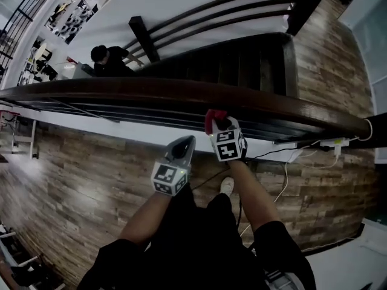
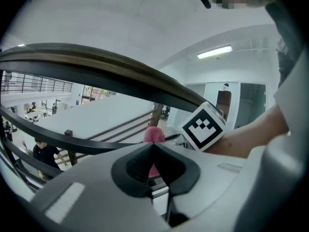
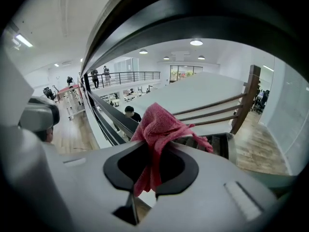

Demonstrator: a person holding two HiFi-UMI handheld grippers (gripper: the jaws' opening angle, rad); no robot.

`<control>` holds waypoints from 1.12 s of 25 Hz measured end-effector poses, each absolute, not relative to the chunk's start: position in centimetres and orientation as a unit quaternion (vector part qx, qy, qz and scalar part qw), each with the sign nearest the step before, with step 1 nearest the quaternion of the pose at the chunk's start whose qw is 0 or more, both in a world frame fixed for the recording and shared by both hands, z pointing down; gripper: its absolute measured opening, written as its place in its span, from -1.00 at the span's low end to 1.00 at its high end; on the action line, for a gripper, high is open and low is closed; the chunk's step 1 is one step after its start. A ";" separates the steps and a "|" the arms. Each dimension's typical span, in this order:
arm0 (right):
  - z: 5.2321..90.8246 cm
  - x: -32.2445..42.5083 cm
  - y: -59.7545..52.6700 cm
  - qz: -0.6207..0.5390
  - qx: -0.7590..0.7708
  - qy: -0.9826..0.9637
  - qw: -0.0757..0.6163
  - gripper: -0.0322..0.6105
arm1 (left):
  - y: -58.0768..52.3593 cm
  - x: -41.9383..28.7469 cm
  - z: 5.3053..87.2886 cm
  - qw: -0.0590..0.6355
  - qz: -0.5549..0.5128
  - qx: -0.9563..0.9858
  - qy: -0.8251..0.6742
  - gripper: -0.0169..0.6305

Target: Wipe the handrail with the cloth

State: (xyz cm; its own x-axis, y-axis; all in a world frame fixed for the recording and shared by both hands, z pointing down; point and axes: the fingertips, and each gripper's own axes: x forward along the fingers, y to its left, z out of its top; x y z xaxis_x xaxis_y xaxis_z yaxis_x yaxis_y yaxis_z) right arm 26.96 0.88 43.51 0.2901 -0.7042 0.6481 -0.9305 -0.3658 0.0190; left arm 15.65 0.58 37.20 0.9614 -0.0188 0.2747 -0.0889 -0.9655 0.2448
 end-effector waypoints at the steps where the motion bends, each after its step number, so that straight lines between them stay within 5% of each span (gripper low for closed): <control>1: 43.7 27.1 1.5 0.281 0.775 -0.526 0.209 -0.75 | 1.0 15.9 37.2 0.132 0.134 0.982 -0.033 -0.95; 20: 42.7 34.7 10.8 0.351 0.795 -0.493 0.031 -0.76 | 7.0 20.0 36.9 0.134 0.137 0.981 -0.038 -0.95; 28: 43.1 37.1 13.6 0.367 0.796 -0.480 0.033 -0.76 | 10.7 23.2 36.5 0.123 0.135 0.983 -0.009 -0.95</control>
